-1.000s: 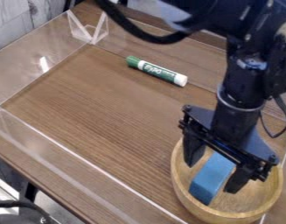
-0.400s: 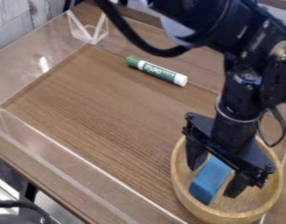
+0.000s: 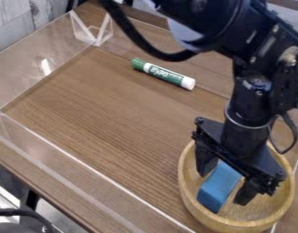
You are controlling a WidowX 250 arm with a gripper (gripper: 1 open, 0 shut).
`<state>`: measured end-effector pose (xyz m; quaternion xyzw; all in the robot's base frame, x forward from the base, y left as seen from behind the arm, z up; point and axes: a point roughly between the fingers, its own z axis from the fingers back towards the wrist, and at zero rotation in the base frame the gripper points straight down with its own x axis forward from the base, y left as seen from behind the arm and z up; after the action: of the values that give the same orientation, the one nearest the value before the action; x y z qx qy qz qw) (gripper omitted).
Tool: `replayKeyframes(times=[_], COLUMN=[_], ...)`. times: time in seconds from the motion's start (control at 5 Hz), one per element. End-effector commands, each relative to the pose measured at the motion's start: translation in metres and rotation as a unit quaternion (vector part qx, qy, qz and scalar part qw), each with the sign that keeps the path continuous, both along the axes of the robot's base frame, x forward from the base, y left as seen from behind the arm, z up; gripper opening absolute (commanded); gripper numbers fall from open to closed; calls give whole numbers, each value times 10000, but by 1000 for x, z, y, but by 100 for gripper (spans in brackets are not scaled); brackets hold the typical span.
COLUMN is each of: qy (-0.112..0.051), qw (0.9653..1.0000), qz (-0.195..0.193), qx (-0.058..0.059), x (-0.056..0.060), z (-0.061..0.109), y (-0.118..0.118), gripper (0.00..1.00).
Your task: Remove the blue block from inside the brown bowl and put it on the table
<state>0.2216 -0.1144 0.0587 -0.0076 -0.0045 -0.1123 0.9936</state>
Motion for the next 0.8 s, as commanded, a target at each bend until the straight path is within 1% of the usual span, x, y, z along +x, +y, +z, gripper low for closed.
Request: replayKeyframes(times=[0.0, 0.4, 0.6], qy=[-183, -246, -269], qw=[9998, 9997, 9996], qz=[-4, -54, -83], qx=[-49, -22, 9], x=[7, 11, 12], z=[5, 2, 1], y=[2, 4, 5], gripper=[100, 100, 100])
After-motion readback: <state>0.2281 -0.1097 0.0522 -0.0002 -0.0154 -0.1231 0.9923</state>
